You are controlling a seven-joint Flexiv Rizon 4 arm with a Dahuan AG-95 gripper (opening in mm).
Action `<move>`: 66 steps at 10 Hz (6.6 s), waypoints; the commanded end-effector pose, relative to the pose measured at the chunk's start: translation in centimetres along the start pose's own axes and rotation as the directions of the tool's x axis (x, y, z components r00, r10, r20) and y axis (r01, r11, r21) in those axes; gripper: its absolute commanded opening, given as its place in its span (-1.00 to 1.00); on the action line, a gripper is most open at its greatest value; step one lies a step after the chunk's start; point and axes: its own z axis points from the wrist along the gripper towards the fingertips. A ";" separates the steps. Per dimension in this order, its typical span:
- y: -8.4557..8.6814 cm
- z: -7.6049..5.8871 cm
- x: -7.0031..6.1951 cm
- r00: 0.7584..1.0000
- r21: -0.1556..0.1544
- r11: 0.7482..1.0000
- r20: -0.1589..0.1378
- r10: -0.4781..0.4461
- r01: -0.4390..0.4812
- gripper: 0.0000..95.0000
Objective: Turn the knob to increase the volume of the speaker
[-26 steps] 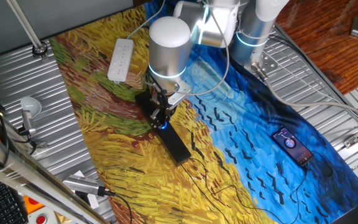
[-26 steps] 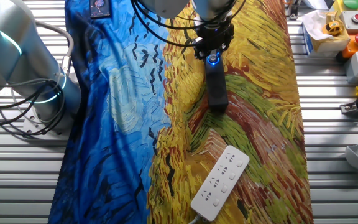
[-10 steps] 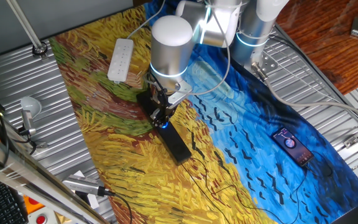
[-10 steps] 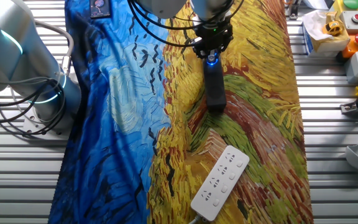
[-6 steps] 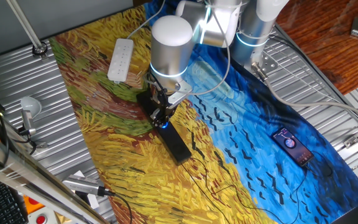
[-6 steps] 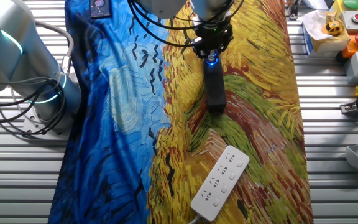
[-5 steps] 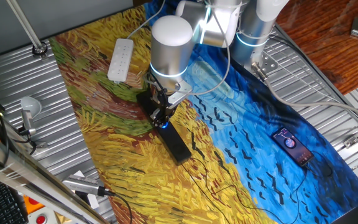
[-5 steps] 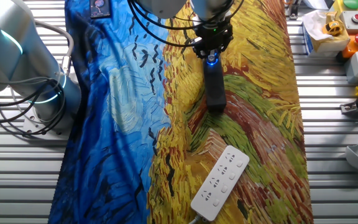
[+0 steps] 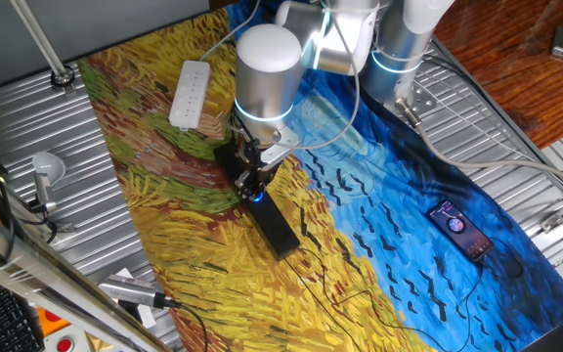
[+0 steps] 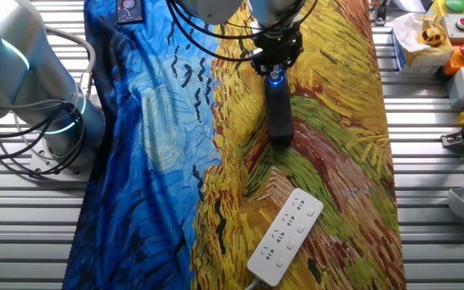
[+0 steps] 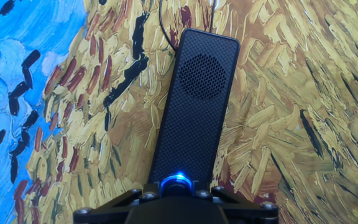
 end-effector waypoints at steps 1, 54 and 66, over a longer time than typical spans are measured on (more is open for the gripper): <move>-1.0 -0.3 0.4 0.495 0.084 0.490 0.057 0.867 -0.868 -1.00; -1.0 -1.2 0.3 0.897 0.044 0.896 0.008 0.441 -0.441 0.20; -0.5 -0.9 0.2 0.999 -0.080 0.997 0.041 0.020 -0.017 0.20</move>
